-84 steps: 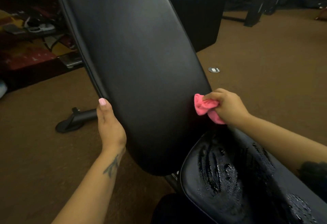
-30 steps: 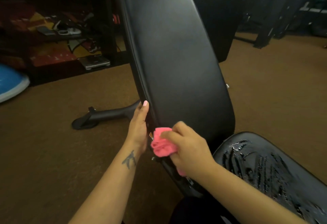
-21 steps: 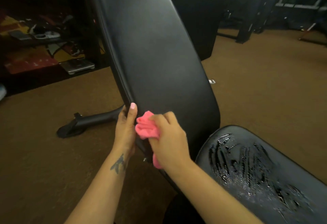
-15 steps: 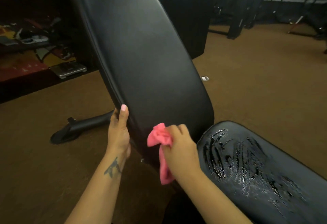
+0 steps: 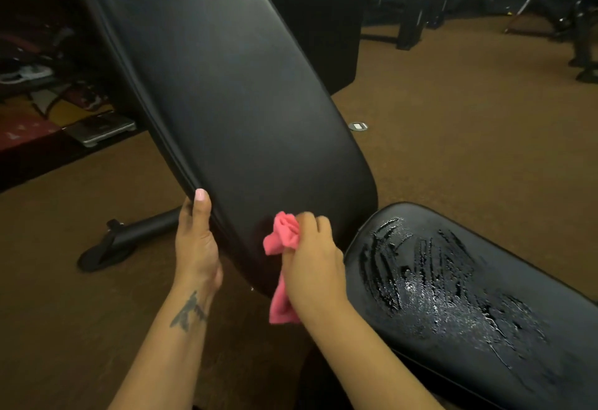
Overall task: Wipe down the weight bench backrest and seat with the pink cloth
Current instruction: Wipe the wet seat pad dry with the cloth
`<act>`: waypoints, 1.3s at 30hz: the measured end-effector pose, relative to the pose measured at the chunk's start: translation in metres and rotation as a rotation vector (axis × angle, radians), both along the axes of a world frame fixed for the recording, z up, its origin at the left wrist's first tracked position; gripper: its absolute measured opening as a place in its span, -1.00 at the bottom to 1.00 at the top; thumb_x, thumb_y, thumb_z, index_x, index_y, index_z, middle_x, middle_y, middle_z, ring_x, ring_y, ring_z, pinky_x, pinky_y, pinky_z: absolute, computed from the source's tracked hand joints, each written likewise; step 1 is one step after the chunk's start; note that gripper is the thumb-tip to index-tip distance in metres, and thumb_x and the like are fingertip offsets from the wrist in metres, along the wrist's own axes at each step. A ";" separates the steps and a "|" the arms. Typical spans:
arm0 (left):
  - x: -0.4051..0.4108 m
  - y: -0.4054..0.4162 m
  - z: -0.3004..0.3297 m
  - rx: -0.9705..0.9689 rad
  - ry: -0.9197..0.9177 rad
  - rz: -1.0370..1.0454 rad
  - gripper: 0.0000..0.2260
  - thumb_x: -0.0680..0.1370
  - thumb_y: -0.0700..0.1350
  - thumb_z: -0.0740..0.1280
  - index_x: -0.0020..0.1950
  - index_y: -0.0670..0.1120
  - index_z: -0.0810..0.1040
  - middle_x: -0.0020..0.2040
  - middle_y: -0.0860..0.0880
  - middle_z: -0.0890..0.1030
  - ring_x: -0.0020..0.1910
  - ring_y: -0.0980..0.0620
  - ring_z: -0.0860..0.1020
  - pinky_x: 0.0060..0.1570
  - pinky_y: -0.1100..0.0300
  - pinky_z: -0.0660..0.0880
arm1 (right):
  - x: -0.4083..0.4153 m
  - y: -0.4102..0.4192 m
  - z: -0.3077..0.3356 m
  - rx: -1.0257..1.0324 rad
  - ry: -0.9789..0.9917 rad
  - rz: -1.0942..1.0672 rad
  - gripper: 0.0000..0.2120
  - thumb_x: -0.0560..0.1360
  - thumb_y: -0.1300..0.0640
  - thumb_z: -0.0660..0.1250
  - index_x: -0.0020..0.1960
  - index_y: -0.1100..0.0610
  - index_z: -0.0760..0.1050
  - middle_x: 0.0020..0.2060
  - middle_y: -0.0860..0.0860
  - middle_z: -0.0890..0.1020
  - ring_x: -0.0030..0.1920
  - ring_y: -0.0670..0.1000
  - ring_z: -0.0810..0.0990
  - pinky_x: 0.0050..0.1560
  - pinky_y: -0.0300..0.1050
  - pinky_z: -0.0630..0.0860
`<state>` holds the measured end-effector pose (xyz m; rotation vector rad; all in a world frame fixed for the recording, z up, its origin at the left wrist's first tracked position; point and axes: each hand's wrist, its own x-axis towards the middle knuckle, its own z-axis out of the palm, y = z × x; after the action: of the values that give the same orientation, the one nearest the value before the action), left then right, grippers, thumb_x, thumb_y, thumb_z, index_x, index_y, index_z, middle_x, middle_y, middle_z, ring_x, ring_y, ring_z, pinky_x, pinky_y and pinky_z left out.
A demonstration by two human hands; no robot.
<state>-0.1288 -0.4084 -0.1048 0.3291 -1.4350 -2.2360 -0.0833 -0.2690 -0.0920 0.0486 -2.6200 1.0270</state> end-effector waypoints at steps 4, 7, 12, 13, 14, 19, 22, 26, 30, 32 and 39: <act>0.003 -0.001 0.002 -0.027 -0.003 -0.012 -0.34 0.41 0.29 0.37 0.38 -0.08 0.45 0.32 -0.01 0.56 0.32 0.02 0.51 0.41 -0.06 0.34 | 0.012 -0.022 0.005 0.005 0.077 0.173 -0.80 0.51 0.12 0.23 0.13 0.02 0.36 0.01 -0.01 0.39 -0.11 0.09 0.55 -0.10 0.08 0.51; 0.001 -0.004 -0.001 -0.006 0.008 -0.029 -0.58 0.50 0.19 0.36 0.25 -0.03 0.52 0.25 -0.01 0.60 0.28 0.01 0.54 0.37 -0.05 0.38 | 0.025 -0.013 -0.008 0.063 0.061 0.219 -0.81 0.48 0.13 0.26 0.09 0.02 0.37 -0.04 -0.01 0.40 -0.17 0.09 0.54 -0.19 0.02 0.51; 0.002 -0.002 -0.002 -0.046 0.023 -0.060 -0.51 0.51 0.13 0.26 0.38 -0.06 0.44 0.25 0.05 0.59 0.25 0.09 0.55 0.30 0.07 0.43 | -0.009 0.008 0.004 0.080 -0.051 -0.022 -0.89 0.53 0.09 0.16 0.05 0.06 0.31 0.02 0.03 0.39 -0.03 0.20 0.54 -0.17 0.00 0.32; 0.002 -0.003 -0.002 -0.049 0.019 -0.053 -0.51 0.51 0.15 0.28 0.38 -0.06 0.44 0.24 0.06 0.60 0.24 0.10 0.55 0.29 0.07 0.43 | -0.016 0.005 0.010 0.063 -0.047 -0.052 -0.89 0.54 0.09 0.17 0.05 0.07 0.31 0.03 0.03 0.39 -0.02 0.20 0.54 -0.18 -0.01 0.30; 0.000 -0.004 -0.004 -0.057 0.011 -0.046 -0.52 0.52 0.16 0.29 0.37 -0.04 0.44 0.22 0.08 0.61 0.22 0.11 0.56 0.28 0.09 0.44 | -0.021 0.000 0.015 0.044 -0.019 -0.055 -0.88 0.54 0.10 0.18 0.06 0.07 0.31 0.03 0.03 0.40 -0.04 0.20 0.54 -0.19 -0.01 0.33; 0.001 -0.004 -0.009 -0.102 -0.011 -0.038 -0.74 0.62 0.06 0.18 0.27 0.02 0.42 0.04 0.26 0.54 -0.09 0.49 0.54 0.01 0.49 0.43 | -0.003 -0.012 0.012 0.093 0.136 0.206 -0.84 0.48 0.13 0.27 0.05 0.07 0.40 -0.05 0.00 0.42 -0.19 0.10 0.54 -0.20 0.04 0.50; 0.000 -0.002 -0.008 -0.089 -0.011 -0.034 -0.66 0.61 0.06 0.18 0.34 -0.04 0.43 0.08 0.21 0.57 -0.03 0.40 0.57 -0.08 0.45 0.46 | -0.007 0.013 0.004 0.116 0.018 0.157 -0.88 0.48 0.15 0.22 0.02 0.05 0.38 -0.03 0.00 0.40 -0.12 0.16 0.53 -0.21 -0.02 0.34; -0.003 -0.002 -0.012 -0.107 0.006 0.002 -0.47 0.55 0.14 0.22 0.45 -0.09 0.37 0.19 0.14 0.57 0.13 0.24 0.55 0.07 0.29 0.45 | -0.025 0.012 0.015 0.049 0.023 -0.033 -0.92 0.55 0.10 0.17 0.02 0.07 0.35 -0.01 0.03 0.40 -0.09 0.21 0.54 -0.24 -0.02 0.31; -0.005 -0.003 -0.012 -0.098 0.004 0.029 -0.38 0.53 0.22 0.29 0.47 -0.11 0.35 0.36 0.01 0.50 0.32 0.10 0.47 0.28 0.19 0.40 | -0.006 -0.005 0.009 0.027 0.078 0.140 -0.88 0.52 0.08 0.23 0.03 0.06 0.38 -0.03 -0.02 0.42 -0.14 0.10 0.56 -0.10 0.07 0.51; -0.006 -0.002 -0.011 -0.085 0.005 0.049 -0.49 0.60 0.13 0.24 0.45 -0.14 0.38 0.31 0.02 0.54 0.26 0.15 0.51 0.28 0.19 0.40 | -0.002 0.004 0.003 -0.087 -0.025 0.165 -0.92 0.48 0.04 0.28 -0.07 0.03 0.44 -0.13 -0.07 0.49 -0.18 -0.01 0.56 -0.11 -0.04 0.52; -0.005 0.002 -0.010 -0.065 0.009 0.072 -0.65 0.64 0.04 0.19 0.36 -0.09 0.45 0.18 0.10 0.60 0.18 0.15 0.56 0.25 0.17 0.44 | 0.008 0.048 0.014 -1.329 -0.584 0.328 -0.75 0.29 0.15 0.42 -0.06 0.21 0.61 -0.18 0.17 0.64 -0.14 0.10 0.64 -0.12 -0.05 0.54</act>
<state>-0.1339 -0.4068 -0.1148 0.3431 -1.4648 -2.1261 -0.0752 -0.2207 -0.0777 -0.1580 -1.7595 2.9969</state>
